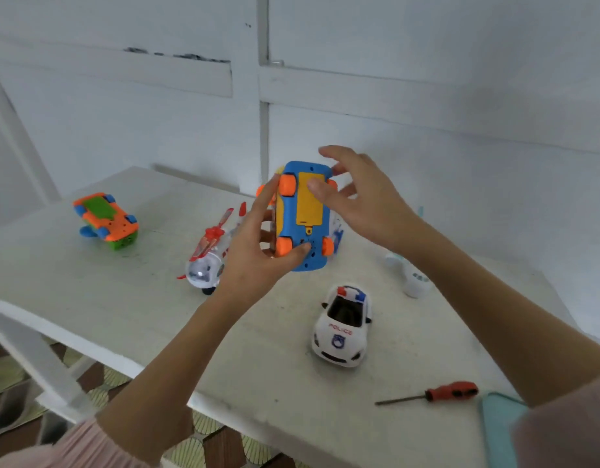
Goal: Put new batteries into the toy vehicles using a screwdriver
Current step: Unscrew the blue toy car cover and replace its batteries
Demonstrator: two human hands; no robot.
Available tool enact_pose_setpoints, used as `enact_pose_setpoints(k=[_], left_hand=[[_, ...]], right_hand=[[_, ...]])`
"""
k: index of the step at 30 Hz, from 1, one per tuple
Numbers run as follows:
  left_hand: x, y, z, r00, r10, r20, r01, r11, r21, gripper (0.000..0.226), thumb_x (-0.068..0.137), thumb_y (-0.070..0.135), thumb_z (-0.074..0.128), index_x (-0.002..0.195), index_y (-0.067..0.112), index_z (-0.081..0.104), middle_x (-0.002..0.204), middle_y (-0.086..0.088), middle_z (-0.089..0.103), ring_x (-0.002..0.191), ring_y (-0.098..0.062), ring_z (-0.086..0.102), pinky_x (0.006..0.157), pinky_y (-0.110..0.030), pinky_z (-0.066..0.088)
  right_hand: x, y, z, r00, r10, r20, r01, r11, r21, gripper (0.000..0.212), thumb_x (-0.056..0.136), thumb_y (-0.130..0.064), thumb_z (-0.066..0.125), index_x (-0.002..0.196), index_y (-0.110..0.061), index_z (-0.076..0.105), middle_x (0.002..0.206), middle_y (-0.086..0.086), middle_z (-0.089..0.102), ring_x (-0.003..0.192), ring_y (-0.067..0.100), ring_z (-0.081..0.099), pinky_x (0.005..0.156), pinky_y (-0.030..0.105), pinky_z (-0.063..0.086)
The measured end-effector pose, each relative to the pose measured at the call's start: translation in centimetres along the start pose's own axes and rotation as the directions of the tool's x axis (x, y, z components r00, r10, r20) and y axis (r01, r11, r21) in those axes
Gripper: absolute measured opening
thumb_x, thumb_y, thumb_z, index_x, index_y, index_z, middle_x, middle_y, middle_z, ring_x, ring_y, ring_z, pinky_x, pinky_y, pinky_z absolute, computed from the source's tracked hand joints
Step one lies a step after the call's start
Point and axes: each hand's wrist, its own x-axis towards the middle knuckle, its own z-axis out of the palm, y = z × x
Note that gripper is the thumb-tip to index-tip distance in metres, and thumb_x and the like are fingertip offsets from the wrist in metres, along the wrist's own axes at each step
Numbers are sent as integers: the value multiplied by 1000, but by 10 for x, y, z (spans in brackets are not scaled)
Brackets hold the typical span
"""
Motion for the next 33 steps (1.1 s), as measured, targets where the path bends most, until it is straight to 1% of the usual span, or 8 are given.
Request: enact_pose_setpoints(k=[4,9,13,17,20,22,26,33], left_hand=[[31,-24,-49,1000,4,2,-4,994,107,89,64,29,74,126,67,23,117,24,51,99,-2,59,79,-24,55],[60,-66,-106,999,-23,-29,29,979,202,101,53,55,69,143,38,29,127,16,51,100,8,55,82,-21,50],[81,-102,-142,1000,-6,-17,7,994,112,92,65,33,85,141,22,33,128,15,46,106,17,48,83,-7,44],[97,-127,-168,994,-107,-37,105,993,-44,73,71,57,65,132,29,37,130,12,47,113,10,48,84,-11,46],[111,-146,-178,989,-147,-21,143,981,-132,61,76,59,58,130,35,43,126,17,53,112,-5,57,85,-21,51],[122,-158,-182,983,-180,-24,174,969,-175,57,80,47,67,130,31,44,122,13,56,105,-15,62,80,-28,55],[143,-185,-185,969,-226,-101,212,968,-135,59,79,14,76,130,21,47,124,-1,55,93,-15,61,69,-16,52],[172,-233,-178,986,-98,-136,109,991,74,66,69,19,84,122,30,46,119,6,47,93,-6,55,70,-9,47]], right_hand=[[57,-23,50,995,83,53,-86,995,57,39,85,-54,50,109,-24,54,99,-2,61,86,12,58,73,22,48],[116,-34,102,958,260,124,-281,935,214,33,81,-40,63,107,-20,58,94,0,61,77,14,63,62,29,58],[153,-36,135,940,296,171,-340,861,377,18,83,-29,61,98,-19,60,91,4,63,74,18,63,68,36,58],[185,-30,159,918,325,227,-397,755,522,3,87,-22,55,88,-19,56,89,7,58,75,22,61,63,34,56],[205,-20,176,906,332,263,-423,679,600,6,90,-22,51,92,-16,54,91,8,57,74,20,60,59,29,53],[218,-11,186,905,307,294,-424,681,597,11,92,-23,49,99,-15,53,93,7,58,80,20,60,65,30,53],[240,13,205,916,279,288,-371,861,347,18,96,-35,43,104,-25,56,97,-3,62,95,17,57,80,31,47],[279,42,229,860,396,321,-470,860,200,48,90,-59,34,105,-22,60,92,-4,64,92,19,60,83,36,50]])
